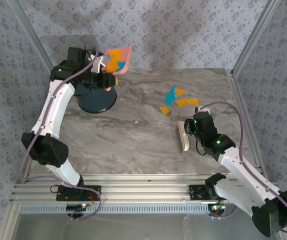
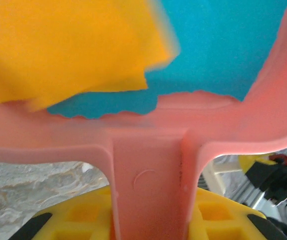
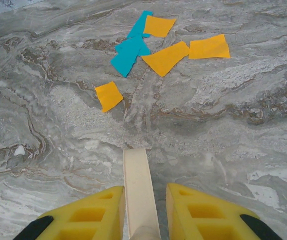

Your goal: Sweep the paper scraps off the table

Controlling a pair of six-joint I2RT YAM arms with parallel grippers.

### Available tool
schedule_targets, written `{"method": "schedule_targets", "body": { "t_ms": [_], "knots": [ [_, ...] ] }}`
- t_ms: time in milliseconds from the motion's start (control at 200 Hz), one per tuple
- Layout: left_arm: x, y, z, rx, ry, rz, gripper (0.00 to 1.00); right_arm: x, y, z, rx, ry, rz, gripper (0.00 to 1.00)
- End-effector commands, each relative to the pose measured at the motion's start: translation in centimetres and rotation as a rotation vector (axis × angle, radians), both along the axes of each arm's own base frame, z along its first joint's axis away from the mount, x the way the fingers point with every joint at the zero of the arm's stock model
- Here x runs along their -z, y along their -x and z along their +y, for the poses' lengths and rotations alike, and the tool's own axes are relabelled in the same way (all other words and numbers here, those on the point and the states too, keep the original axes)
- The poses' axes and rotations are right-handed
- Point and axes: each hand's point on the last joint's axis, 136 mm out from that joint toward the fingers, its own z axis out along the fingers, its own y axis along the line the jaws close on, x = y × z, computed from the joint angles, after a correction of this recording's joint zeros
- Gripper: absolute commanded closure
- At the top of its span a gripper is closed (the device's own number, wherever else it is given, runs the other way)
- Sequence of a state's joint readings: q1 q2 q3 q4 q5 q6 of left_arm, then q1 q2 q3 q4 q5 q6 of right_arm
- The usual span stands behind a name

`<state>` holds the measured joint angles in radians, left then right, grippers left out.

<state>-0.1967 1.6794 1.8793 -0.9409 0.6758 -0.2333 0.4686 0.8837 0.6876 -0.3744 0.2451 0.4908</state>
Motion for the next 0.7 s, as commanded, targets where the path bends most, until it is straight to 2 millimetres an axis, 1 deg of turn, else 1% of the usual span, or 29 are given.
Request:
{"method": "schedule_targets", "body": {
  "t_ms": [0, 410, 440, 475, 695],
  "knots": [
    [-3.7, -0.2, -0.4, 0.002, 0.135, -0.045, 1.00, -0.9, -0.3, 0.0, 0.010, -0.028, -0.032, 1.00],
    [-4.7, -3.2, 1.8, -0.109, 0.298, 0.034, 1.00, -1.1, -0.5, -0.1, 0.017, -0.027, -0.034, 1.00],
    [-4.6, -3.4, 2.0, -0.125, 0.315, 0.055, 1.00, -1.1, -0.5, 0.0, 0.016, -0.028, -0.037, 1.00],
    [-5.0, -3.9, 2.3, -0.134, 0.339, 0.039, 1.00, -1.1, -0.5, 0.0, 0.017, -0.027, -0.036, 1.00],
    [-5.4, -5.9, 3.6, -0.207, 0.451, 0.074, 1.00, -1.0, -0.6, 0.0, 0.017, -0.025, -0.035, 1.00]
  ]
}}
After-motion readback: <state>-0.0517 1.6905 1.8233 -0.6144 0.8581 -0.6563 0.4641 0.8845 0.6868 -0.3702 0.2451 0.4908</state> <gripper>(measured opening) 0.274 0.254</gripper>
